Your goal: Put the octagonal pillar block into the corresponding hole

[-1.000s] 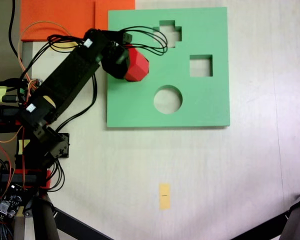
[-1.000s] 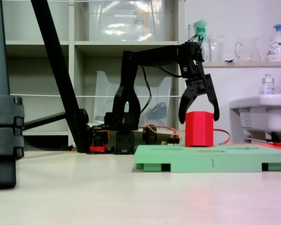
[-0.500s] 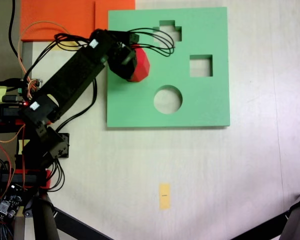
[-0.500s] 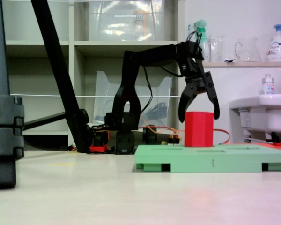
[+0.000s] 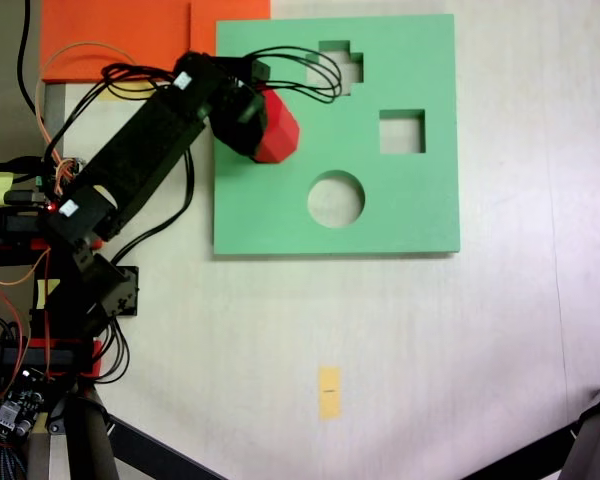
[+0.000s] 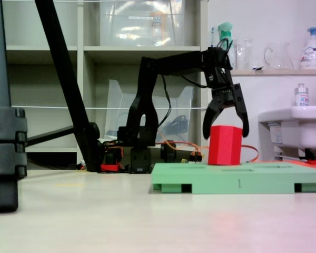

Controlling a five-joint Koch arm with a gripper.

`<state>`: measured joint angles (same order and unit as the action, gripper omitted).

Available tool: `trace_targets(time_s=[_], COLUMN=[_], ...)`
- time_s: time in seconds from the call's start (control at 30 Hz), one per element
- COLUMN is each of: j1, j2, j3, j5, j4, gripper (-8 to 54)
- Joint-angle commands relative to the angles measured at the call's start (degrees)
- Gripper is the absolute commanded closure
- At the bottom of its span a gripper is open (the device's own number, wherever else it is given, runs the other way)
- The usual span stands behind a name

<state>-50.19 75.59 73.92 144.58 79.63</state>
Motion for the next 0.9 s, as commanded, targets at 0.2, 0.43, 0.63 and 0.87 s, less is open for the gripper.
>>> trace_targets(time_s=[0.2, 0.43, 0.63, 0.87], j1=[-2.5, -4.1, -4.3, -4.2], j2=[4.6, 7.2, 7.6, 5.3], j3=[0.8, 1.2, 2.2, 2.5], j5=[0.3, -0.1, -1.0, -1.0], j4=[1.0, 4.0, 4.2, 3.9], gripper=[21.3, 21.3, 21.4, 21.4])
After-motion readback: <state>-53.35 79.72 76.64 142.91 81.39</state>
